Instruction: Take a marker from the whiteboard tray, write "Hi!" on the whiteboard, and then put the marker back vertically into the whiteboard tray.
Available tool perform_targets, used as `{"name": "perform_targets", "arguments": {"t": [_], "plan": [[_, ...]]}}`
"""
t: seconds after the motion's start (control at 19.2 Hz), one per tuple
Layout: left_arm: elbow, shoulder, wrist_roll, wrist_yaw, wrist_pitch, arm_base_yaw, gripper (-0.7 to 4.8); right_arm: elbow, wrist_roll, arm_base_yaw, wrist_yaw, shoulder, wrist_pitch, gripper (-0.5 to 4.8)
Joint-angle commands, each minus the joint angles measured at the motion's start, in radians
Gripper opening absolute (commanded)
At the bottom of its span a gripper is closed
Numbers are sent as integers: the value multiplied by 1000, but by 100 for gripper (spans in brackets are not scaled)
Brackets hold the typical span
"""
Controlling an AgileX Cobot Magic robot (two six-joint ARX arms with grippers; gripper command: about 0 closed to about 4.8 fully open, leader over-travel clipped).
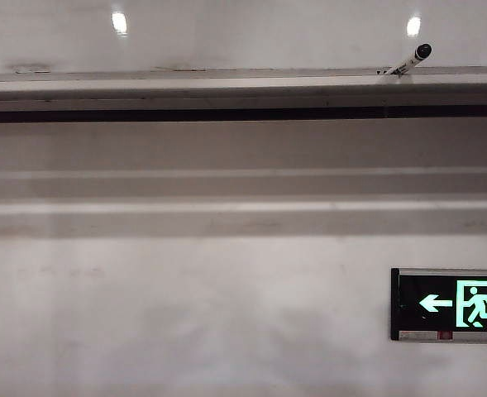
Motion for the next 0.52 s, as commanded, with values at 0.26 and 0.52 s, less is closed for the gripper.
{"name": "perform_targets", "arguments": {"t": [0.26, 0.52], "plan": [[1, -1, -6, 4, 17, 0, -6, 13, 21, 0, 1, -1, 16, -1], [205, 18, -187, -46, -55, 0, -6, 317, 66, 0, -3, 60, -115, -1]]}}
